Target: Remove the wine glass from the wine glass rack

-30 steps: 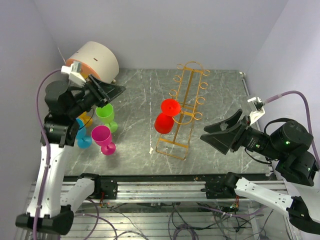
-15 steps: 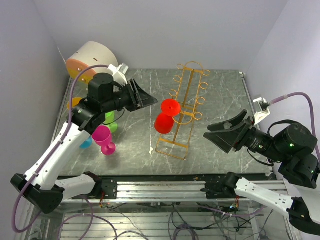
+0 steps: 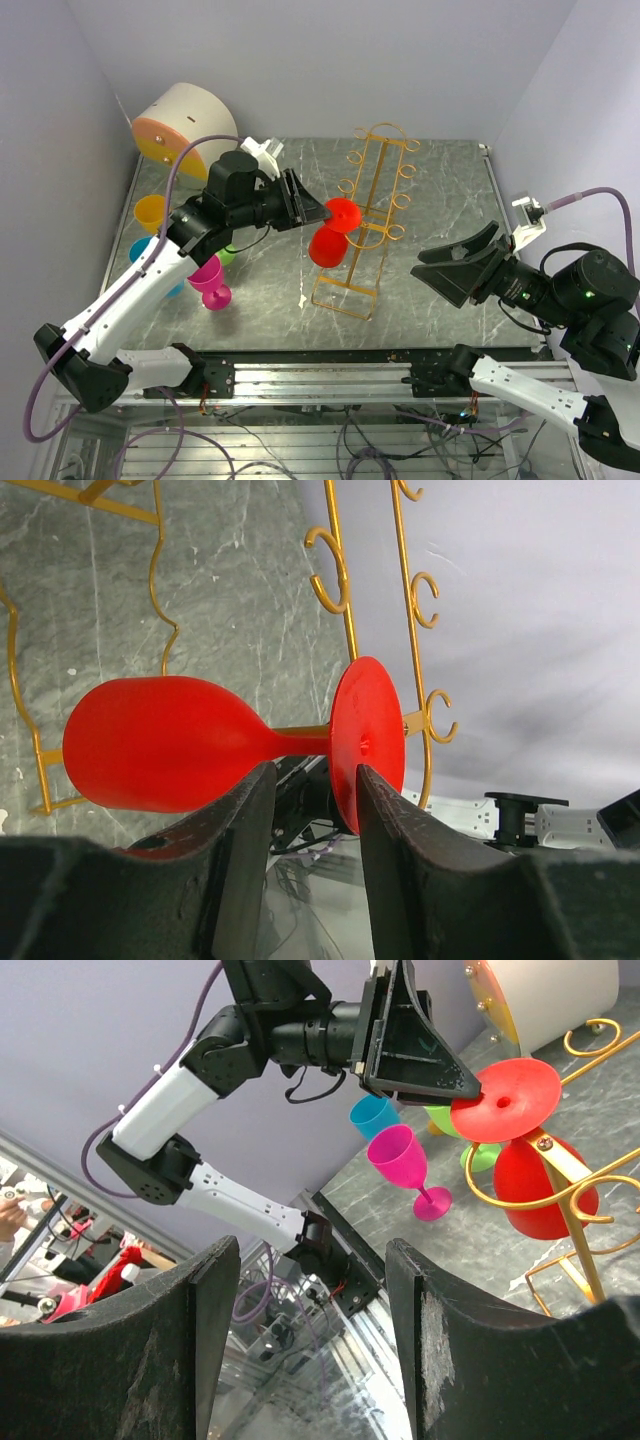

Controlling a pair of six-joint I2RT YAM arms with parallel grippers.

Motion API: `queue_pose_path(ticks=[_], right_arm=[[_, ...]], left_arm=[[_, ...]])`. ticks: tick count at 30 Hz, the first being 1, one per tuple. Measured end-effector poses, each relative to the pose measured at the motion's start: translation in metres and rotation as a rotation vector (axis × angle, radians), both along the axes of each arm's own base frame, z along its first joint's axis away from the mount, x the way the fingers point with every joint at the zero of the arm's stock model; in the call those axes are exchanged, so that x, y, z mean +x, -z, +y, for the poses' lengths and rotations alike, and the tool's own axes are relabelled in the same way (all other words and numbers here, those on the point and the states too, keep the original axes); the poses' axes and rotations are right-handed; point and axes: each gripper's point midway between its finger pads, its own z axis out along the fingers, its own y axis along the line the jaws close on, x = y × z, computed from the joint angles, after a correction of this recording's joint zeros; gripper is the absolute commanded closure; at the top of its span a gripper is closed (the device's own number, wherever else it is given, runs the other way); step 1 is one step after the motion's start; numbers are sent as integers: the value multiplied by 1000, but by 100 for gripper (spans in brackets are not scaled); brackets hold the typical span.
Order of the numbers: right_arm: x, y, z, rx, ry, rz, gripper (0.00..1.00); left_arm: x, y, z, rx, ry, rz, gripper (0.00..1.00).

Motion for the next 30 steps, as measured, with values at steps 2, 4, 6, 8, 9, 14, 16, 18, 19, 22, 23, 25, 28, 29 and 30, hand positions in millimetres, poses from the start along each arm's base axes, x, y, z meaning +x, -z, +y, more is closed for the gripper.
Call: queue_pose_path(ticks=[2,4,6,8,9,14,16,18,19,22,23,25,28,29,30], right_arm=[[0,0,0,0,0,0,41],[0,0,0,0,0,0,41],[0,1,0,-1,0,1,41],[0,2,1,-3,0,3,41],[1,3,1,-5,0,4,41],[1,4,0,-7,6,6,41],[1,4,-2,-4,11,4,41],[1,3,-2,-2,14,3,41],[1,3,-3,-1,16,3,41],[2,3,-3,0,19,3,41],[2,3,-3,0,19,3,41],[2,4,-3,-1,18,6,41],[2,6,-2,-1,18,12,41],[2,6,-2,0,18,13,41],[2,6,-2,2,18,14,41]], left_arm=[[0,1,-1,1,-1,1,54],[0,0,-1,-1,-1,-2,57],[1,-2,-3,-7,2,-5,60],[1,-3,-6,-11,5,-7,65],[2,-3,-7,-13,7,-7,67],[5,-5,-14,-27,11,-6,85],[5,-9,-15,-33,13,-8,87],[4,-10,-16,-36,13,-7,86],[4,-11,-16,-34,12,-6,86],[5,-22,-14,-43,4,-22,86],[5,-25,-14,-44,2,-30,86],[5,-36,-12,-55,-7,-49,87],[3,-47,-9,-66,-12,-66,87],[1,-48,-8,-66,-14,-67,87],[0,-48,-7,-64,-18,-67,87]])
